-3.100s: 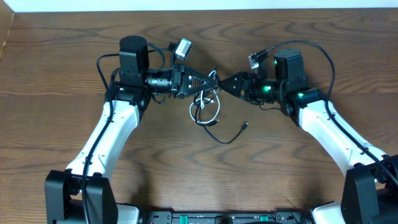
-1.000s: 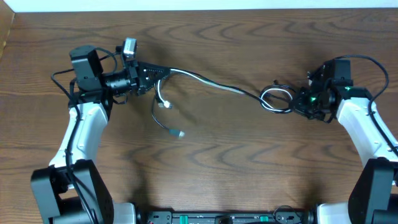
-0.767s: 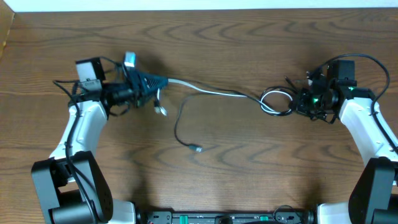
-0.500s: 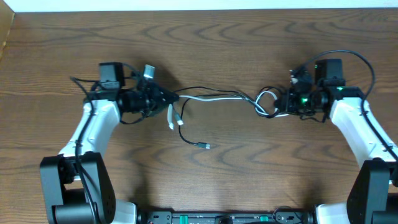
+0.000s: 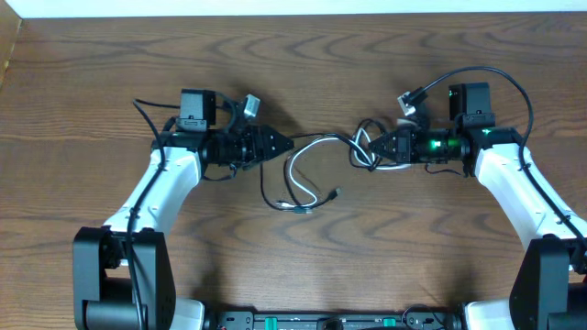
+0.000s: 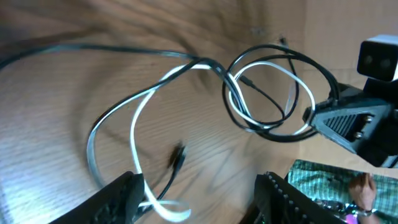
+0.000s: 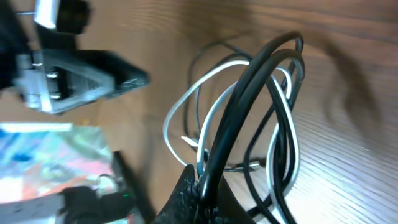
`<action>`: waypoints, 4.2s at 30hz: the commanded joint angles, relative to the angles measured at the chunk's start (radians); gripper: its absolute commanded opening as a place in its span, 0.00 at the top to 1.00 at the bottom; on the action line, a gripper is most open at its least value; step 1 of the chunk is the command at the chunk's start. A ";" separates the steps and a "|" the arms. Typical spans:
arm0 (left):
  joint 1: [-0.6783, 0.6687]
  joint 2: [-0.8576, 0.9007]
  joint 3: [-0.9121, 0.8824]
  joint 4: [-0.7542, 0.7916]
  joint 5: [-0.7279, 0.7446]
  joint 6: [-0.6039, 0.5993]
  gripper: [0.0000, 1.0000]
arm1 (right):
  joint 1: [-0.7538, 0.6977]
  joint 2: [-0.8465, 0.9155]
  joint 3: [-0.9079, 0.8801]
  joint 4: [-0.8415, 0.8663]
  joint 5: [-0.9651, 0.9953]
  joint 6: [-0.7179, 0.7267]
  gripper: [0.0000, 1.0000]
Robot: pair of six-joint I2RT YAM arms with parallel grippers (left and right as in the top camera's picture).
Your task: Untangle cables
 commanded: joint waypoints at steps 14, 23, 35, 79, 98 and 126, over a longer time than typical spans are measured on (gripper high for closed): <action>-0.323 -0.024 0.006 0.124 -0.333 -0.238 0.37 | 0.003 -0.029 0.006 0.019 -0.046 0.080 0.99; -0.429 0.038 0.005 0.240 -0.408 -0.483 0.36 | 0.003 -0.029 0.006 0.019 -0.046 0.081 0.99; -0.470 0.177 0.005 0.400 -0.288 -0.695 0.36 | 0.003 -0.029 0.005 0.014 -0.046 0.081 0.99; -0.480 0.243 0.006 0.476 -0.318 -0.720 0.93 | 0.004 -0.029 0.005 -0.124 0.437 0.175 0.99; -0.325 0.116 0.006 0.414 -0.001 -0.496 0.92 | 0.004 -0.028 0.004 -0.199 0.992 0.198 0.99; -0.169 0.061 0.006 -0.015 -0.016 -0.542 0.92 | 0.006 -0.229 0.114 -0.213 0.327 -0.122 0.04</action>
